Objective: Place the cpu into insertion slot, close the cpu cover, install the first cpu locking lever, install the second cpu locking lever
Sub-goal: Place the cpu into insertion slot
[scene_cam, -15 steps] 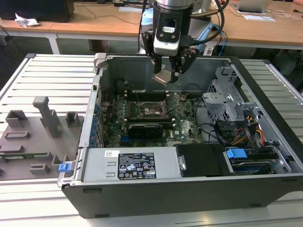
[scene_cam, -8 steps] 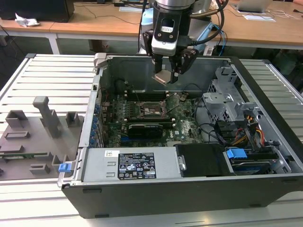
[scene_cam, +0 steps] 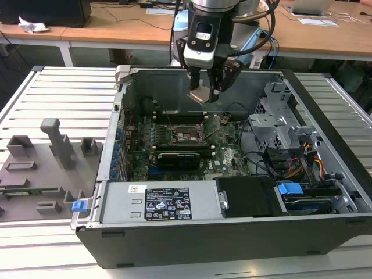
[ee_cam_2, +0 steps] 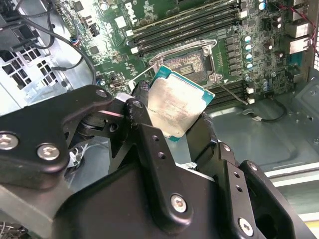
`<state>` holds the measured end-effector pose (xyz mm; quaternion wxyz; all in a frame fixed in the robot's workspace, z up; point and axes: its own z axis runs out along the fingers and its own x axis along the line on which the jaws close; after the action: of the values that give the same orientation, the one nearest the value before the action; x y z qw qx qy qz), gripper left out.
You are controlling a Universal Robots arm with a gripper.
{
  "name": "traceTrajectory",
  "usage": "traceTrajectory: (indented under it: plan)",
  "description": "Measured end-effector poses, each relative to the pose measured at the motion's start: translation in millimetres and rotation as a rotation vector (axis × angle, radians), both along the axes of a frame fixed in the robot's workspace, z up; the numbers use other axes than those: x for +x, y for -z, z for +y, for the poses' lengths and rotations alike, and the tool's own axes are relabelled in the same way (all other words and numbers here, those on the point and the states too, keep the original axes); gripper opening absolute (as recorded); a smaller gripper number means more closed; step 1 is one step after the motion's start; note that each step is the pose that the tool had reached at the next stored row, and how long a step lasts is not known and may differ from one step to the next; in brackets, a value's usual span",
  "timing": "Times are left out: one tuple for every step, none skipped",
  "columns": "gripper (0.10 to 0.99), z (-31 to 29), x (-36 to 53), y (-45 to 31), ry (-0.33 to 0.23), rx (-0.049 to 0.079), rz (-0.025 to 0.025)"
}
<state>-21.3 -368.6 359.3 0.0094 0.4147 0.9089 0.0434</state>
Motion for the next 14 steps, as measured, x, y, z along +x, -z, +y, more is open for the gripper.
traceTrajectory:
  plan:
    - [0.541,0.0,0.0,0.0,0.003,0.0,0.0]
    - [0.541,0.0,0.0,0.0,0.009,0.0,0.0]
    - [0.541,0.0,0.0,0.0,0.015,0.0,0.0]
    - [0.541,0.0,0.0,0.0,0.019,0.0,0.0]
    - [0.541,0.0,0.0,0.0,0.022,0.0,0.0]
    - [0.541,0.0,0.0,0.1,0.027,0.0,0.0]
    - [0.541,0.0,0.0,0.1,0.033,0.0,0.0]
    - [0.541,0.0,0.0,0.1,0.039,0.0,0.0]
    - [0.541,0.0,0.0,0.1,0.043,0.0,0.0]
    - [0.541,0.0,0.0,0.1,0.046,0.0,0.0]
    - [0.541,0.0,0.0,0.1,0.052,0.0,0.0]
    - [0.541,0.0,0.0,0.1,0.054,0.0,0.0]
    - [0.541,0.0,0.0,0.1,0.058,0.0,0.0]
    - [0.541,0.0,0.0,0.2,0.062,0.0,0.0]
